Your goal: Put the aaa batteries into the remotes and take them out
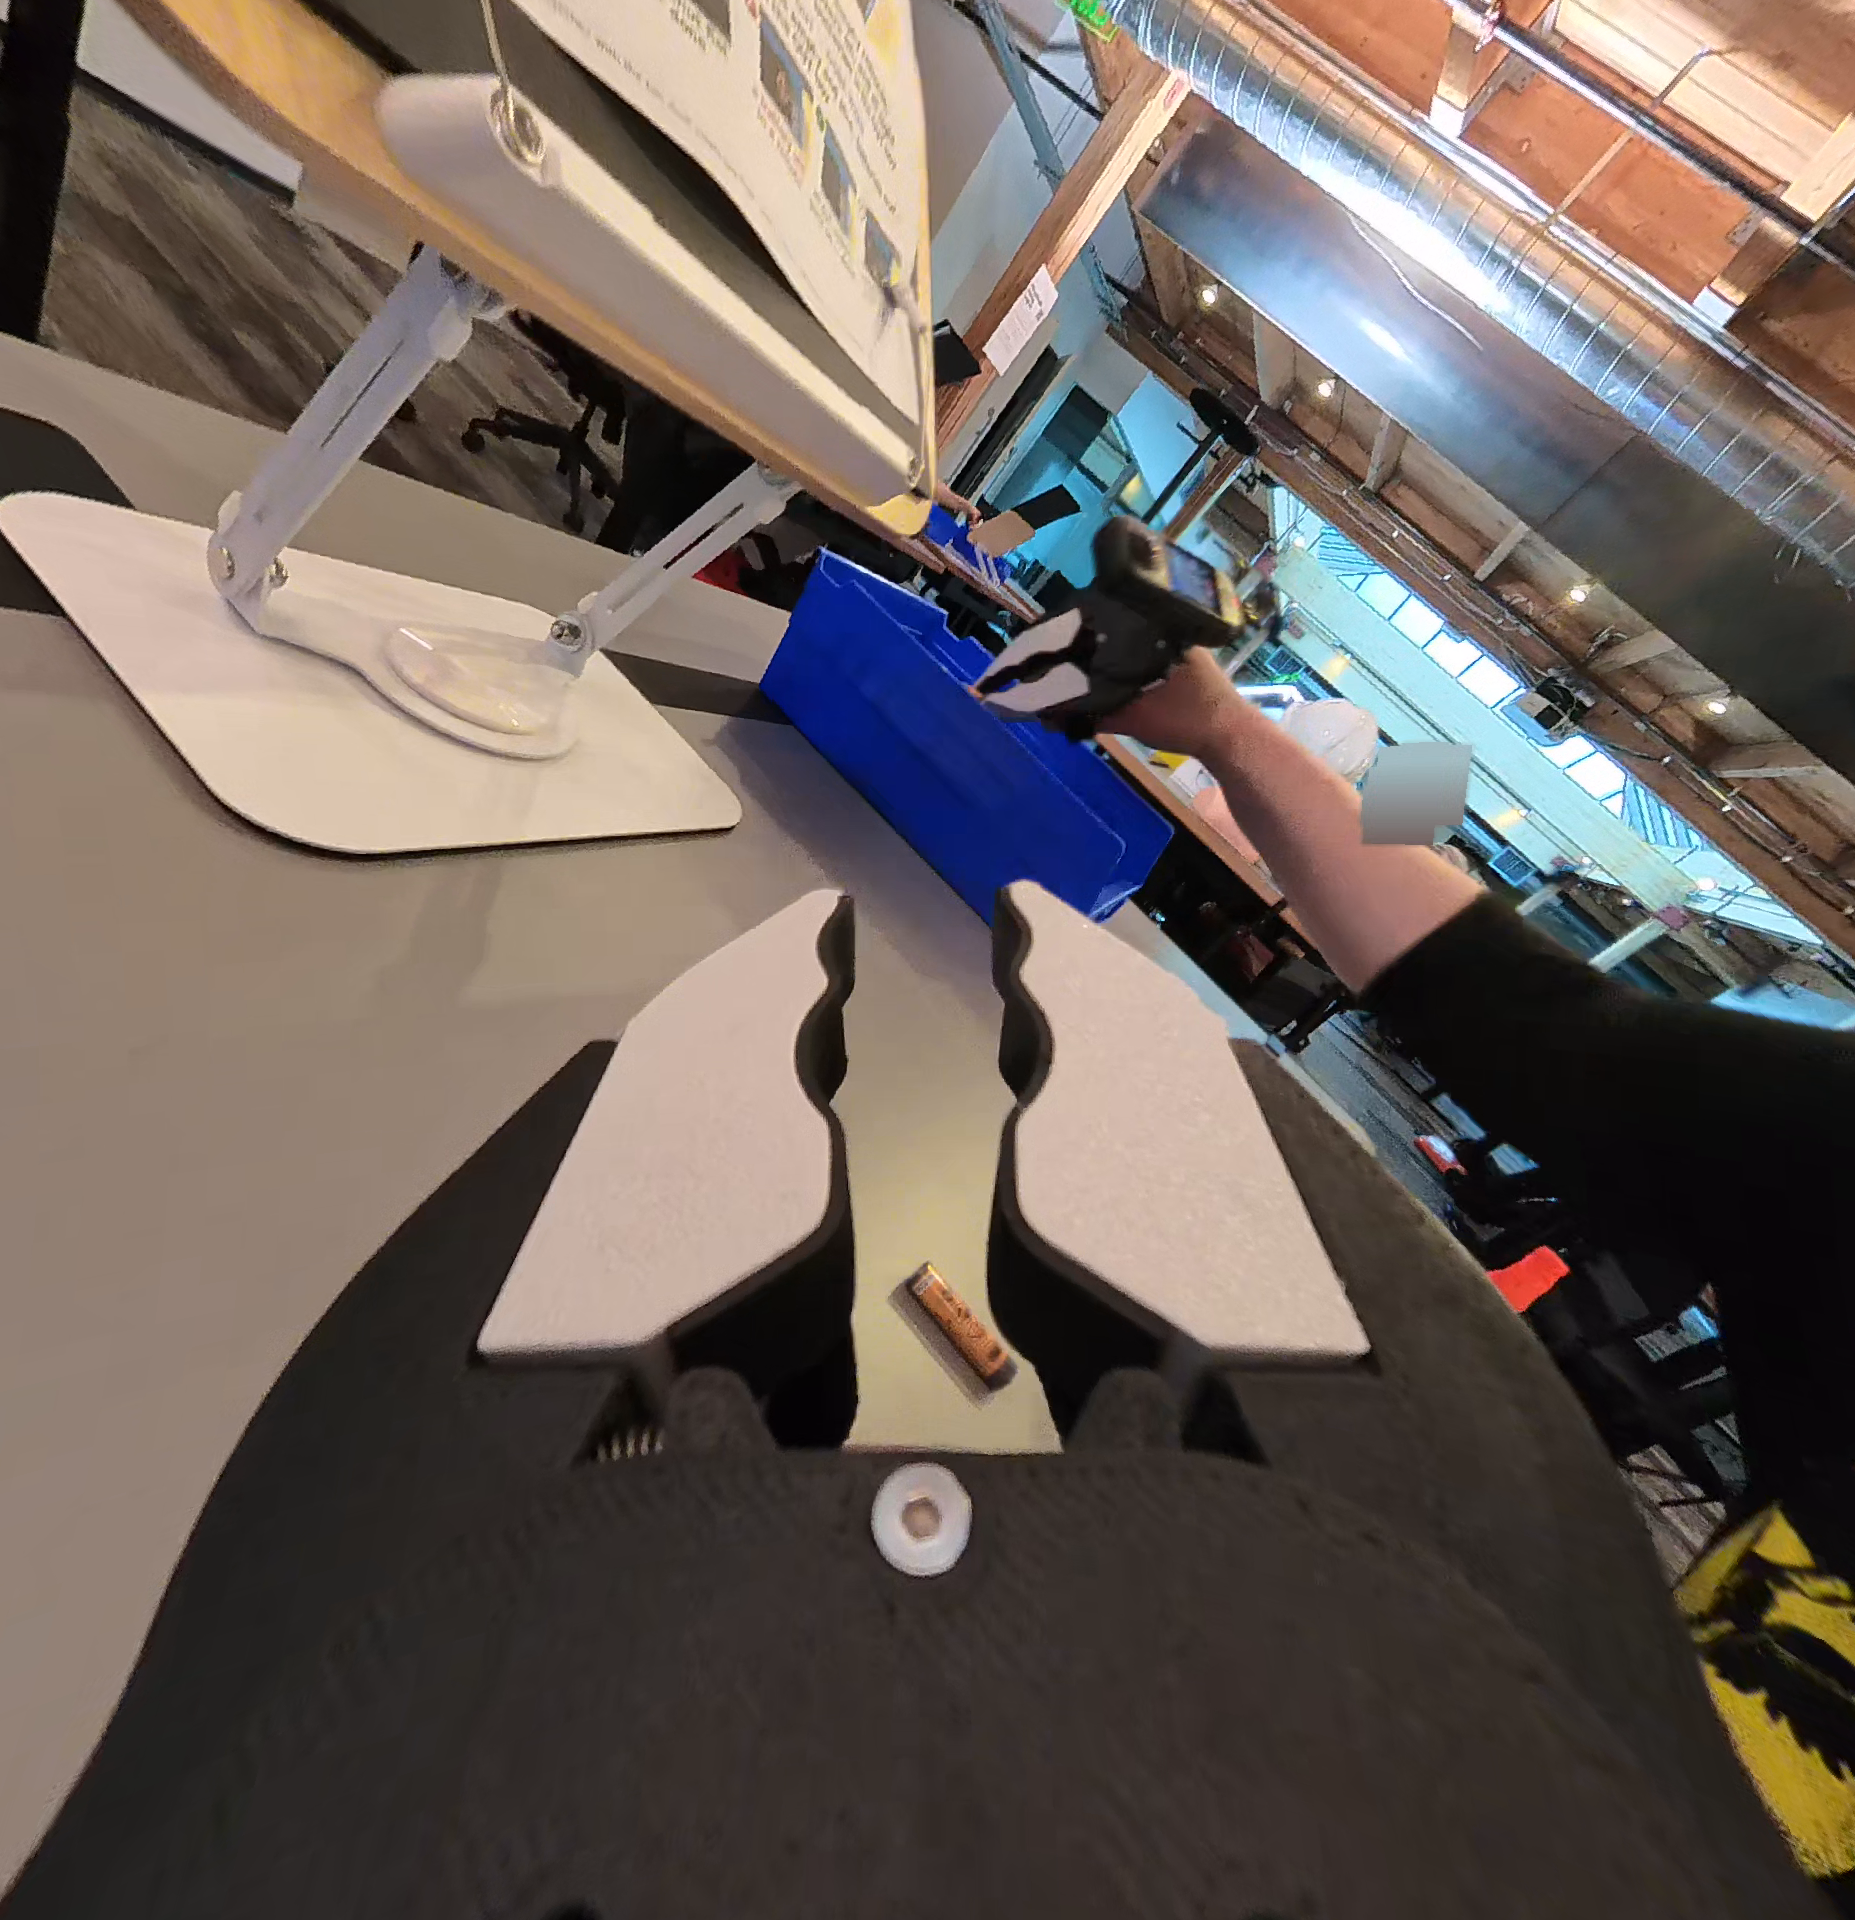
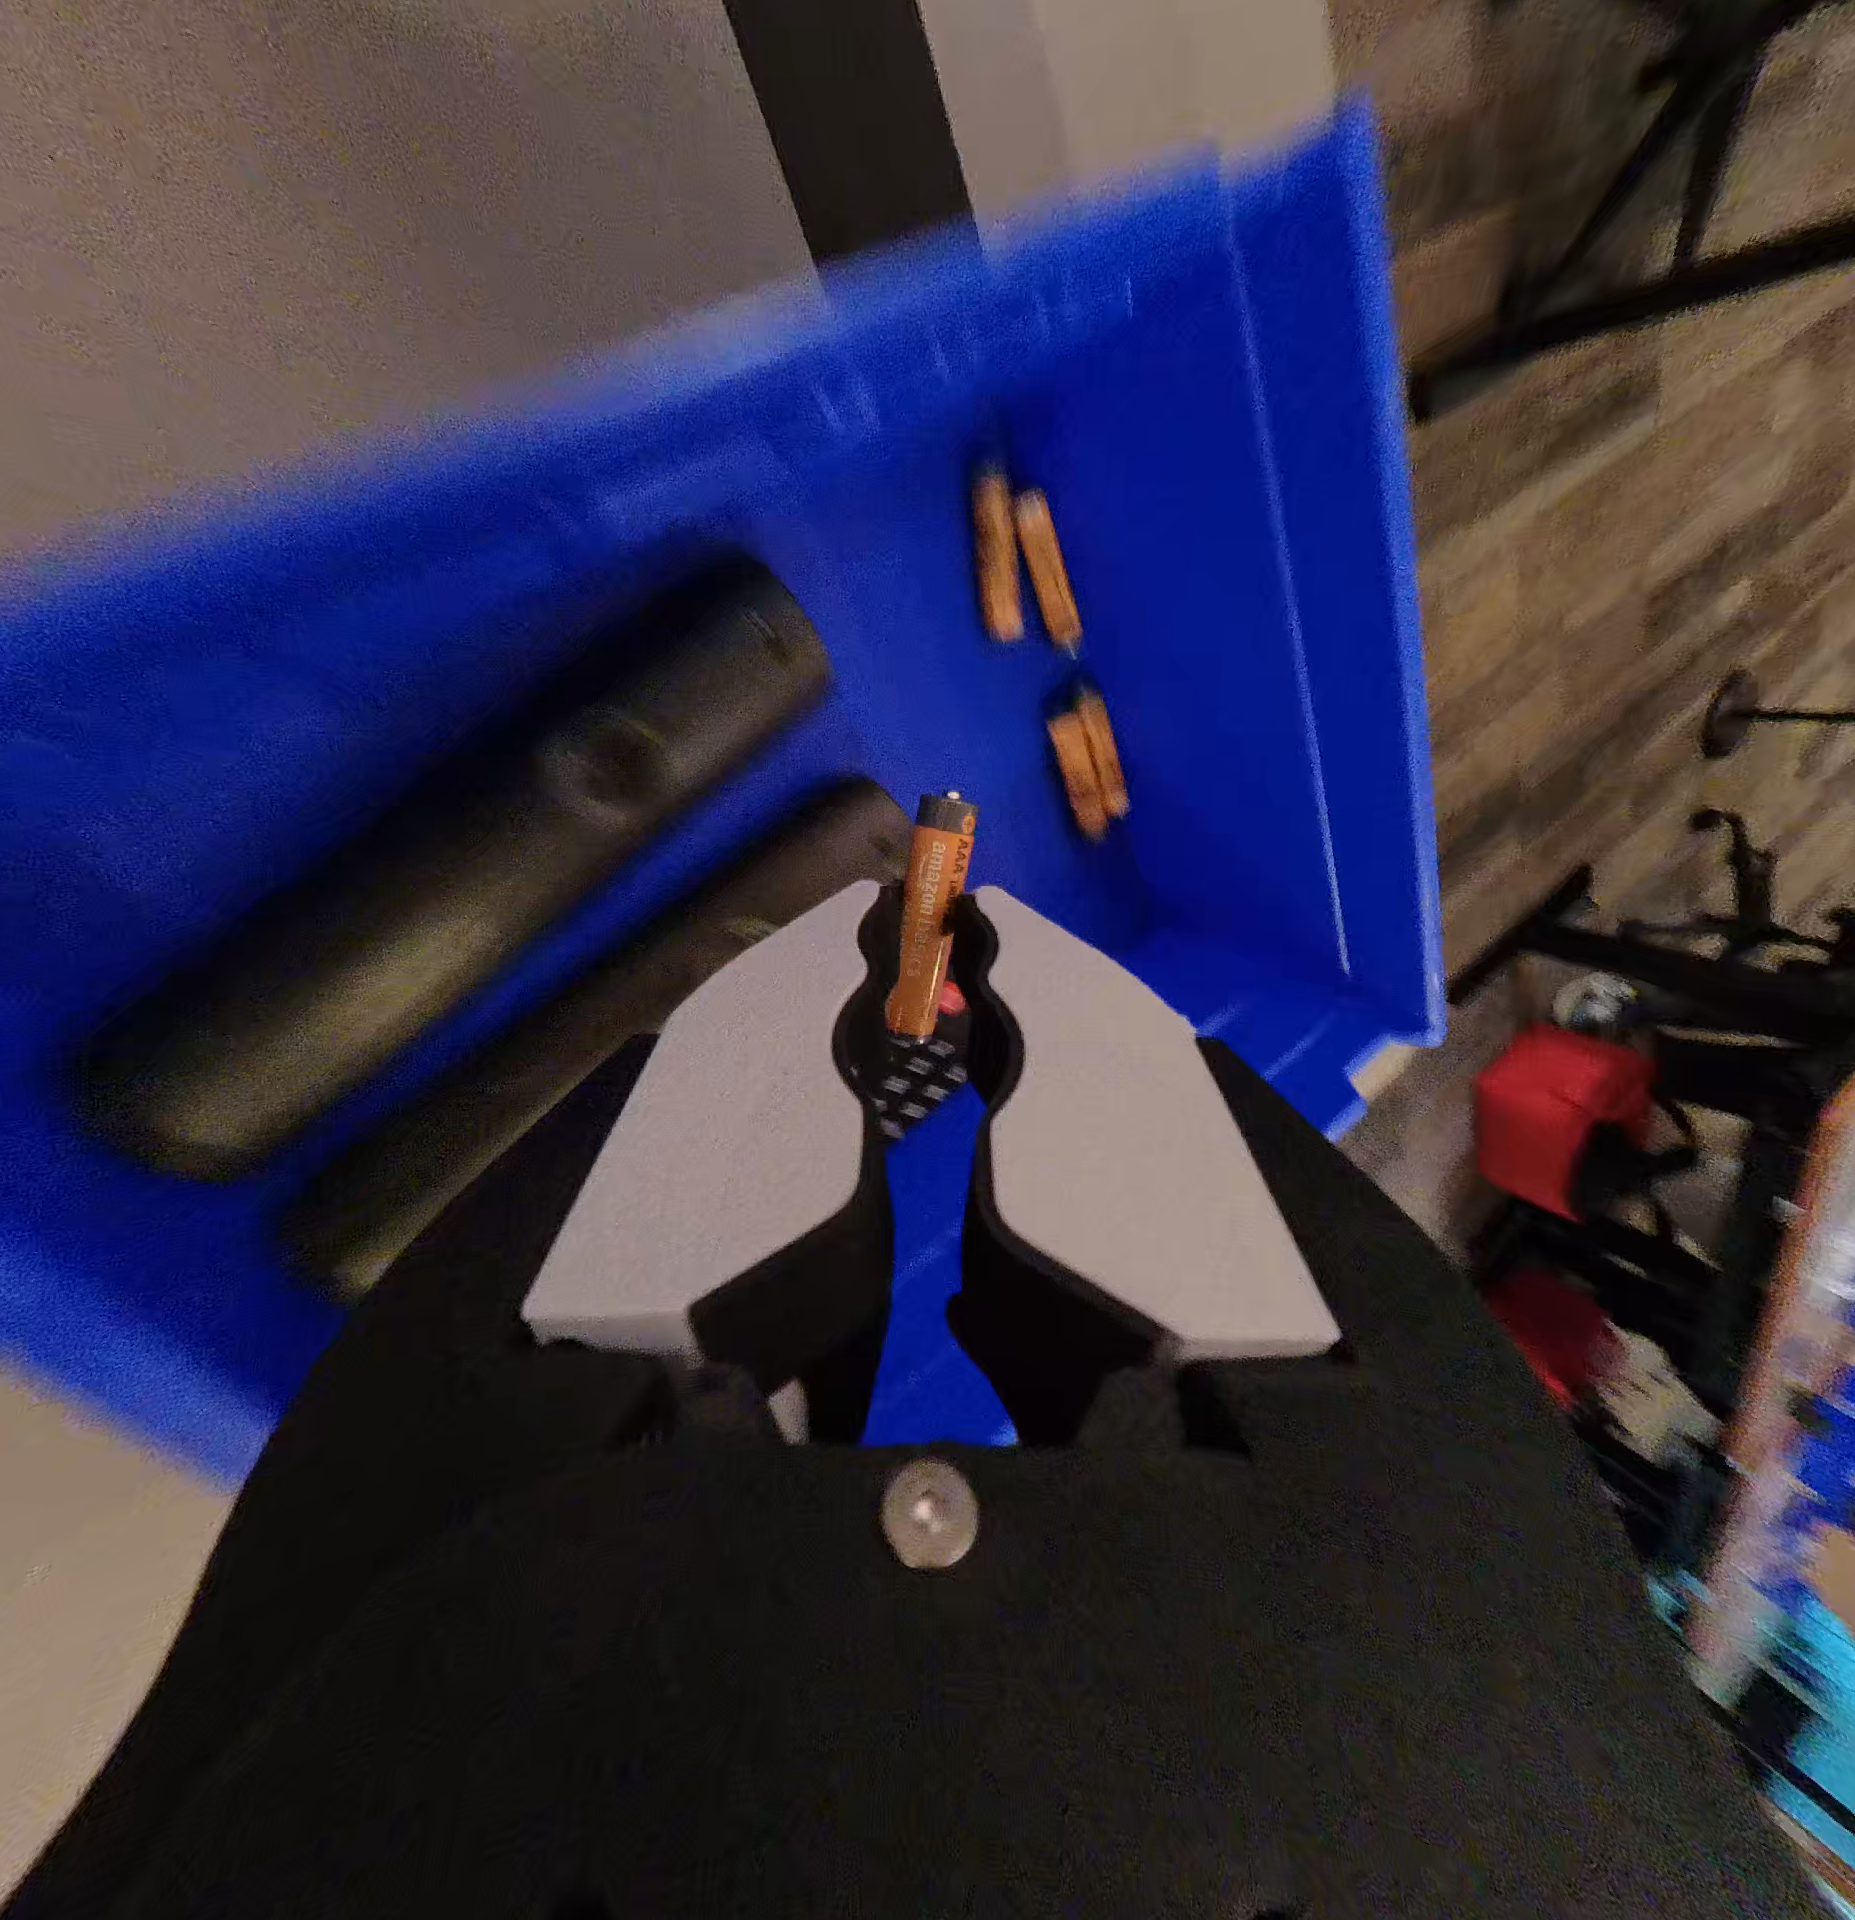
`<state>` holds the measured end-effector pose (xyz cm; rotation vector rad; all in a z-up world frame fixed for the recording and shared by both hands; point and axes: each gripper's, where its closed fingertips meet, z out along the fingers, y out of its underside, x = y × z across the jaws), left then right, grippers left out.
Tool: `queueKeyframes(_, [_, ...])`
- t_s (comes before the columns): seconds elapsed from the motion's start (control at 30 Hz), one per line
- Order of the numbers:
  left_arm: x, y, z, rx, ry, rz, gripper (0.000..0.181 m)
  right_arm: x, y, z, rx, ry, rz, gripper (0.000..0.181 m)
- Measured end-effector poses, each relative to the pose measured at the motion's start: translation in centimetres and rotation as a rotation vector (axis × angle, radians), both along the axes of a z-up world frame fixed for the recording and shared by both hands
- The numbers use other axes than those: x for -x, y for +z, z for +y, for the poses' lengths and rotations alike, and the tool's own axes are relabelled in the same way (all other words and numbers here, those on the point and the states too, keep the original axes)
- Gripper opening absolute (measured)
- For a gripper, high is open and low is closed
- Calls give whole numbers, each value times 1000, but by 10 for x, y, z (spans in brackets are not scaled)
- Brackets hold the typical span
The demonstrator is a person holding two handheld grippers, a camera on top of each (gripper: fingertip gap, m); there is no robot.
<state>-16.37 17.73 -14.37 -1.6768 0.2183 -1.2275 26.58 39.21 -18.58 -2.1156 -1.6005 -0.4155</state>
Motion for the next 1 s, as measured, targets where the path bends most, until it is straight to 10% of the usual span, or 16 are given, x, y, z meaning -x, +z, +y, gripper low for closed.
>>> queueKeyframes(0.2, [-5,-16,6,27,-7,29,26,-60,-44,67,-32,-7,-303,12])
queueKeyframes(0.4, [0,-19,9,44,1,5,27,-43,1,54,-174,-100,-232,27])
queueKeyframes(0.53, [0,-14,8,30,6,8,27,57,33,-45,-45,-121,121,23])
queueKeyframes(0.73, [3,-7,5,13,16,1,27,261,-14,-249,433,52,488,27])
queueKeyframes(1.0, [8,9,0,-16,17,-43,27,346,-84,-290,479,-83,485,45])
